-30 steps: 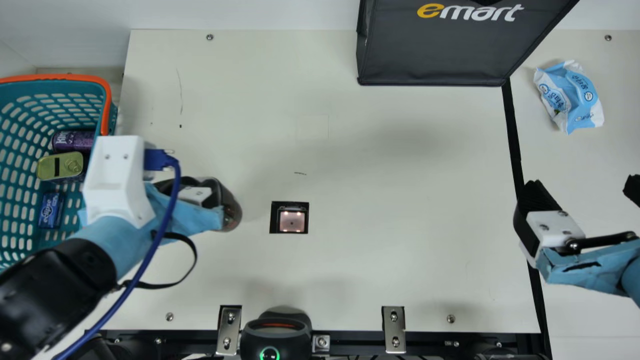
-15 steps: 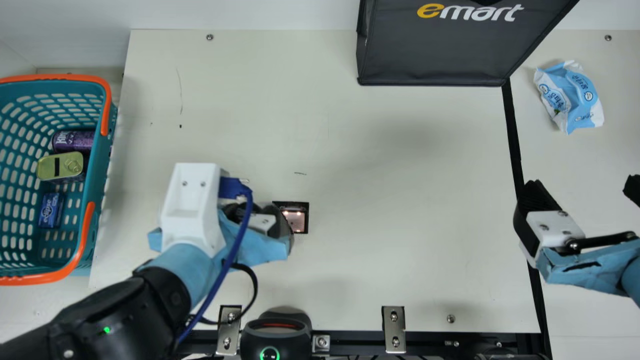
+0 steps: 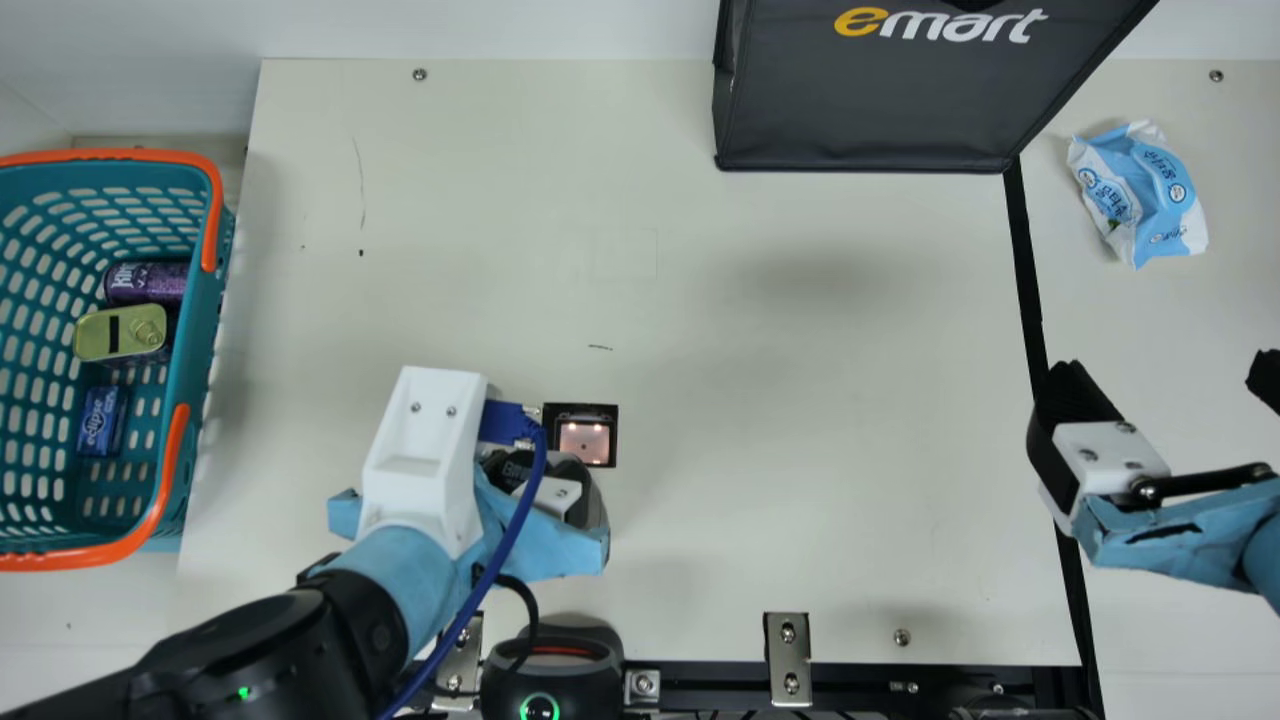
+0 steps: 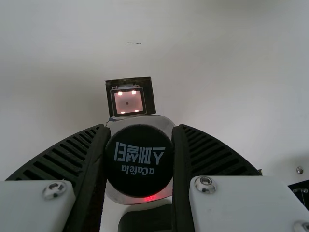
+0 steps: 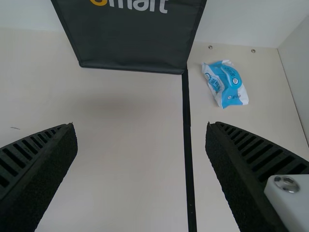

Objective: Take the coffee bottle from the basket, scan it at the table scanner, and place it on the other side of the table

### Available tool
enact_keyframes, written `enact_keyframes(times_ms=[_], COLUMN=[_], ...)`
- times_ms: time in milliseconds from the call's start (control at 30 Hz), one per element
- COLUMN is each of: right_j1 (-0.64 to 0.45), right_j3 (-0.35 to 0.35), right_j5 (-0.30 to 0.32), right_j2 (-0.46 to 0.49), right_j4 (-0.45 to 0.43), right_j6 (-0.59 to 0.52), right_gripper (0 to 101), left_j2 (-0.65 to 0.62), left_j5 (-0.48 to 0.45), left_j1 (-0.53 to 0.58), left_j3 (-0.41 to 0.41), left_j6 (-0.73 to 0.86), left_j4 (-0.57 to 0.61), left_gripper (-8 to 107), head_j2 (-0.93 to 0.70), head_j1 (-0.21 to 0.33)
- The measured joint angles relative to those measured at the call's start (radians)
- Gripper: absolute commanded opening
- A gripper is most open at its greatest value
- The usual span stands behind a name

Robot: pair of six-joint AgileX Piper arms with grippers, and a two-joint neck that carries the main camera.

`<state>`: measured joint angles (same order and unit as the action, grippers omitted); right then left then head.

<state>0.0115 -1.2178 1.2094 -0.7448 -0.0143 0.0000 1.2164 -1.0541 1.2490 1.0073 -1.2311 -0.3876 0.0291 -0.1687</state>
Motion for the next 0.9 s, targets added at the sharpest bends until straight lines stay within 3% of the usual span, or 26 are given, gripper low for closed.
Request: enact_keyframes(times_ms=[533, 900], right_j1=[0.0, 0.0], right_j3=[0.0, 0.0], right_j5=[0.0, 0.0], right_j2=[0.0, 0.0], right_j4=[0.0, 0.0], right_j6=[0.0, 0.0], right_gripper=[95, 95], left_j2=[-0.068, -0.167], left_j5=[0.017, 0.086], left_j1=[-0.006, -0.092], left_j3=[-0.032, -0.088], left_j6=[0.019, 0.2], left_j4=[0.003, 0.071], left_gripper=[-8, -8], head_j2=[0.0, -0.002], head_j1=[0.0, 0.002])
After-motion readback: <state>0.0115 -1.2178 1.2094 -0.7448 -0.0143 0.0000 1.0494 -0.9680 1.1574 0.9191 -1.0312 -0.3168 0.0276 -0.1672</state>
